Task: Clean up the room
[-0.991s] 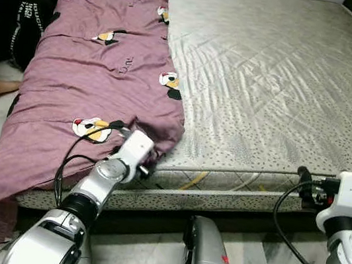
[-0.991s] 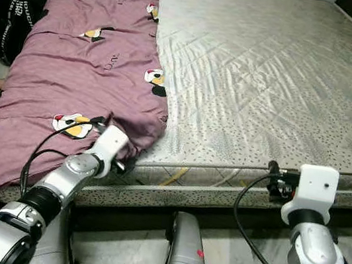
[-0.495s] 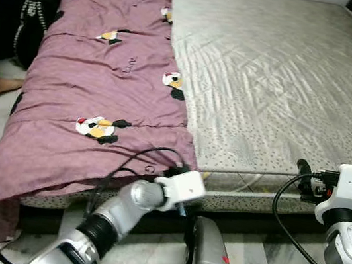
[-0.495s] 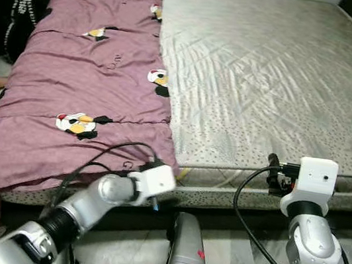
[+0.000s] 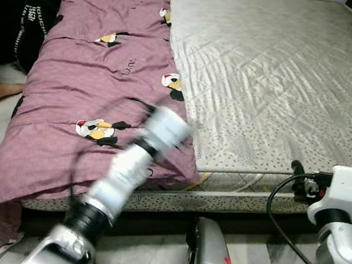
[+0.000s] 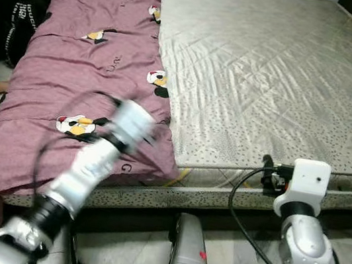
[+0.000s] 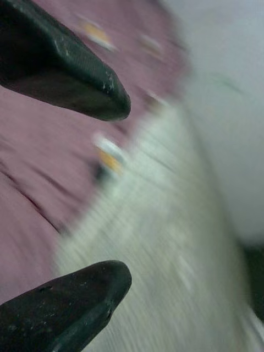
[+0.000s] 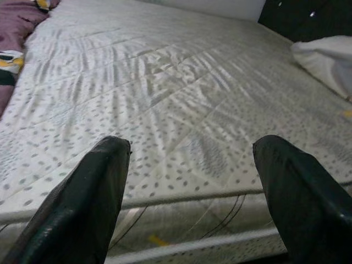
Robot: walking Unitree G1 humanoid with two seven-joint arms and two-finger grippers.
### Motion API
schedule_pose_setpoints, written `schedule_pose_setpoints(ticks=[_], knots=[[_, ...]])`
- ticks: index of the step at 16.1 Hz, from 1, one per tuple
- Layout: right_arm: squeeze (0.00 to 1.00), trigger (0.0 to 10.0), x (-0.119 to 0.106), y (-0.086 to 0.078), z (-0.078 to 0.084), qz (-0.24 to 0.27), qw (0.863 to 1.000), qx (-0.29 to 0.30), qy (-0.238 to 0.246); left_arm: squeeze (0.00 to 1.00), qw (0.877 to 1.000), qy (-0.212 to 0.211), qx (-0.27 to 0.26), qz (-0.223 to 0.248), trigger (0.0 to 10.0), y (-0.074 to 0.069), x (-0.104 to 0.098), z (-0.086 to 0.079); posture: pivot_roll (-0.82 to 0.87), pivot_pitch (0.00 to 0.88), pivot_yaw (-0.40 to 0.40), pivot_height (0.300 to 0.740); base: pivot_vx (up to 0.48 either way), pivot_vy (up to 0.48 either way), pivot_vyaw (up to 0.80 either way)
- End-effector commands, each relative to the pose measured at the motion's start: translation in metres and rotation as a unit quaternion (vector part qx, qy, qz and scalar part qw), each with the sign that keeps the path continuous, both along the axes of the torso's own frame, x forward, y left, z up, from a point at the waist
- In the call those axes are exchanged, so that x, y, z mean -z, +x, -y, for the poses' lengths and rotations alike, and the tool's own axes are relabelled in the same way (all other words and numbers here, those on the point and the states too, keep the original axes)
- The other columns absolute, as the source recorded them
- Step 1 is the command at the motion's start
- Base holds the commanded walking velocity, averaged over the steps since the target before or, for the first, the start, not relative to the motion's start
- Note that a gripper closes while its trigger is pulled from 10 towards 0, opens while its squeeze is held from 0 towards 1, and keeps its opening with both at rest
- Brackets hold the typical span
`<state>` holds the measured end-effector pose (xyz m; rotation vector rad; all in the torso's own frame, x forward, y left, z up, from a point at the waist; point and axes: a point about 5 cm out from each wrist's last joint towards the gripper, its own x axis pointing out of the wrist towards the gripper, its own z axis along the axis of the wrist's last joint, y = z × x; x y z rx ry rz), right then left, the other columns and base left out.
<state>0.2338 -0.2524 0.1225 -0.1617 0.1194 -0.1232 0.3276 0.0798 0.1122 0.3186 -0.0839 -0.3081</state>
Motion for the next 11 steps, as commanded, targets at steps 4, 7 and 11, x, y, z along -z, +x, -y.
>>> schedule_pose_setpoints(ticks=[4, 7, 11], knots=[[0.0, 10.0, -0.003, -0.006, -0.002, 0.003, 1.0, -0.002, 0.004, 0.0, 0.967, 0.019, -0.124, -0.221, 10.0, 0.014, 0.054, -0.063, -0.25, 0.0, -0.024, 0.538, 0.0, 0.0, 0.0], [0.0, 10.0, -0.004, -0.004, -0.002, 0.007, 1.0, 0.002, 0.006, 0.0, 0.947, 0.016, -0.069, -0.314, 10.0, 0.005, 0.074, -0.056, -0.26, 0.0, -0.015, 0.538, 0.0, 0.0, 0.0], [0.0, 10.0, -0.007, 0.004, -0.007, 0.018, 1.0, -0.001, 0.015, 0.0, 0.93, 0.084, 0.054, -0.353, 10.0, -0.013, 0.092, -0.026, -0.24, 0.0, -0.006, 0.538, 0.0, 0.0, 0.0]])
